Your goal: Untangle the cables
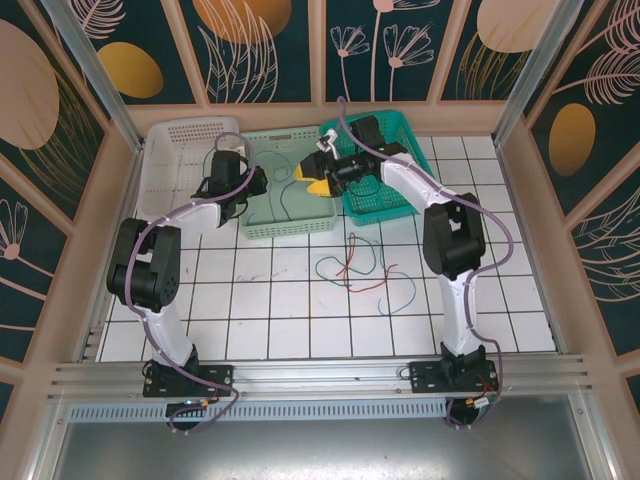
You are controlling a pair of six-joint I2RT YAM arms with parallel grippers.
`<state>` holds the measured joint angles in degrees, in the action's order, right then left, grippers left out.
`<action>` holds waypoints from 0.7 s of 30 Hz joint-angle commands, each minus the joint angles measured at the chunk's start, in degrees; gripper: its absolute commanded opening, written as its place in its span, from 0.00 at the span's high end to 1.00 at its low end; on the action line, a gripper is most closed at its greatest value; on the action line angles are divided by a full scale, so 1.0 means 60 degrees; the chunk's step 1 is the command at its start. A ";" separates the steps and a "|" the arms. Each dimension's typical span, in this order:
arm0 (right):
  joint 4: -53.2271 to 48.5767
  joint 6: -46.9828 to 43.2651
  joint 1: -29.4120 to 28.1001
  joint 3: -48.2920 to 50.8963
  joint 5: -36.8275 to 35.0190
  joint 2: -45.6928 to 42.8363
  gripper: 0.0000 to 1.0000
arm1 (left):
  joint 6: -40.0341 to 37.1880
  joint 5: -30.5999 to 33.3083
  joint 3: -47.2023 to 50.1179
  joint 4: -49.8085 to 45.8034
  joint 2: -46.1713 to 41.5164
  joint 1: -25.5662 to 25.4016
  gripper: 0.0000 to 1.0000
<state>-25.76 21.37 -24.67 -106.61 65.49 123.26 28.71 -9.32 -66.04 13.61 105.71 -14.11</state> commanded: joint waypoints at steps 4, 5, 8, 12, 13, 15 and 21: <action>0.0665 -0.0467 0.0065 0.0508 -0.0701 -0.1587 0.01 | 0.0072 -0.0643 0.0225 0.0235 -0.0137 -0.0022 0.20; 0.0708 -0.0547 0.0082 0.0650 -0.0925 -0.1821 0.01 | 0.0022 -0.0635 0.0212 0.0162 -0.0213 -0.0022 0.02; 0.0777 -0.0778 0.0224 0.1262 -0.1608 -0.2588 0.01 | -0.0137 -0.0475 0.0181 -0.0194 -0.0497 -0.0035 0.02; 0.0856 -0.0960 0.0629 0.2792 -0.2701 -0.3843 0.01 | -0.0341 -0.0128 0.0422 -0.0480 -0.1165 -0.0122 0.02; 0.0834 -0.0976 0.0738 0.3211 -0.3148 -0.4146 0.01 | -0.0420 -0.0095 0.0452 -0.0572 -0.1185 -0.0179 0.01; 0.0807 -0.1113 0.0947 0.4252 -0.4395 -0.4992 0.01 | -0.0700 0.0023 0.0471 -0.0789 -0.1715 -0.0495 0.01; 0.1240 -0.0838 0.1774 0.7474 -0.6078 -0.7186 0.04 | -0.1560 0.0041 0.0728 -0.1211 -0.2157 -0.2023 0.01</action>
<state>-19.70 16.62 -15.55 -67.02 37.15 85.08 23.29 -8.64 -63.31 8.93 94.17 -22.76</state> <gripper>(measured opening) 0.973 0.985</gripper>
